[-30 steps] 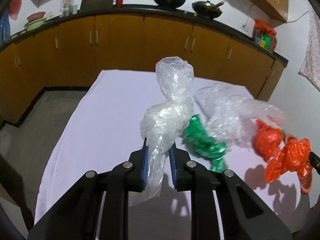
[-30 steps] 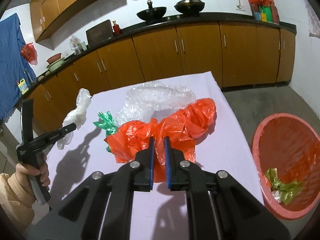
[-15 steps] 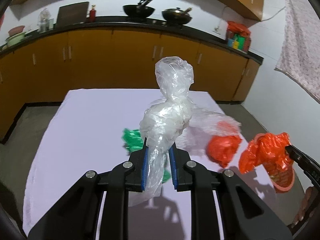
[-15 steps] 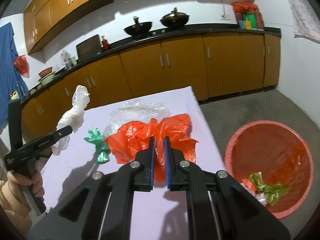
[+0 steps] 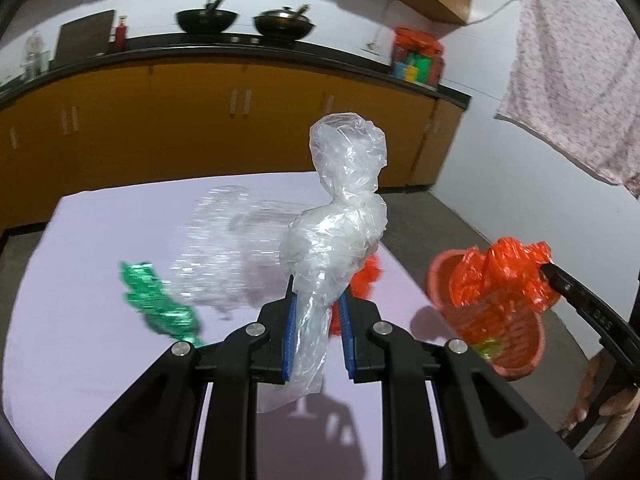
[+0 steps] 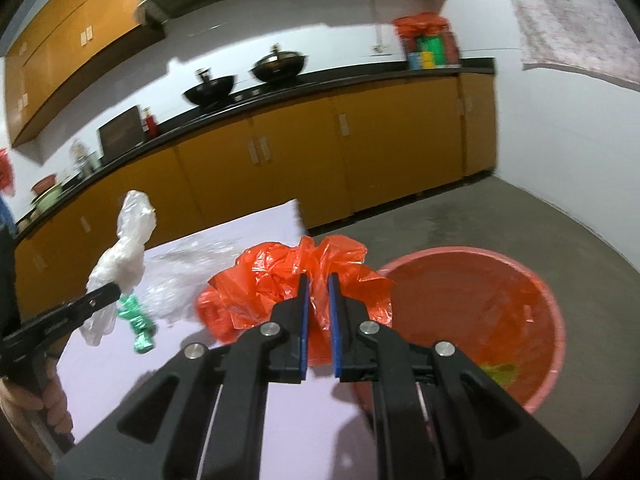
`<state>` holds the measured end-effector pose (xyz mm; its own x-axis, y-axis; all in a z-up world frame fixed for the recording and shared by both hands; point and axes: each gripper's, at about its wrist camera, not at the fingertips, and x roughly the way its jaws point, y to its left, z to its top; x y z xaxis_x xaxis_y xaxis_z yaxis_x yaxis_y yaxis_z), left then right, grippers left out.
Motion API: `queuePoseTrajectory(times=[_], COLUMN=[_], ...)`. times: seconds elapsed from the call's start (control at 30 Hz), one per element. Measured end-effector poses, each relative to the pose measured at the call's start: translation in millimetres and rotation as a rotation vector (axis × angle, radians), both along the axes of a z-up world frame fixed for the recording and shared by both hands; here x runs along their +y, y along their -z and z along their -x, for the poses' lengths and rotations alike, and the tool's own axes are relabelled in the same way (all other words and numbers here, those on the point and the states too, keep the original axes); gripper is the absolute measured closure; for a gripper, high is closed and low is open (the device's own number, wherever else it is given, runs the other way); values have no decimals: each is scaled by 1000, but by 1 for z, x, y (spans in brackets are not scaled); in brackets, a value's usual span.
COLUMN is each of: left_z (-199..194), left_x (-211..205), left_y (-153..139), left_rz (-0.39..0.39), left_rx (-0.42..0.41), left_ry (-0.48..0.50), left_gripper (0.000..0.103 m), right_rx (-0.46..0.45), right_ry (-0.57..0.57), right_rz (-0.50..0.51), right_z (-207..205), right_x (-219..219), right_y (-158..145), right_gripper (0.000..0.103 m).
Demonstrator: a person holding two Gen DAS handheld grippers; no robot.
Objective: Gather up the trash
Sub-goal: 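Carry clear and orange bags over the wastebasket and open both tools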
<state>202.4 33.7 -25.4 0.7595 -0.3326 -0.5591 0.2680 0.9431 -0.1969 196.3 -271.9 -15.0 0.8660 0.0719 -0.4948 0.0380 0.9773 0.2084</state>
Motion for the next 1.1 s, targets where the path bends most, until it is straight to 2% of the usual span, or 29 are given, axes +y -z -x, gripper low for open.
queuePoseTrajectory(times=[0.37,0.63,1.1], left_z=[-6,-9,-21], left_x=[-85,-127,-163], left_y=[12,24,47], left_rz=[10,3,-12], left_rx=[29,66,126], left_ry=[162,244,286], left_gripper=[84,84,84], right_rx=[-1,11,33], right_ry=[216,274,331], right_rz=[-5,3,-28], right_z=[14,14,4], right_x=[-75,-100,-130], right_y=[7,19,36], right_gripper=[93,93,93])
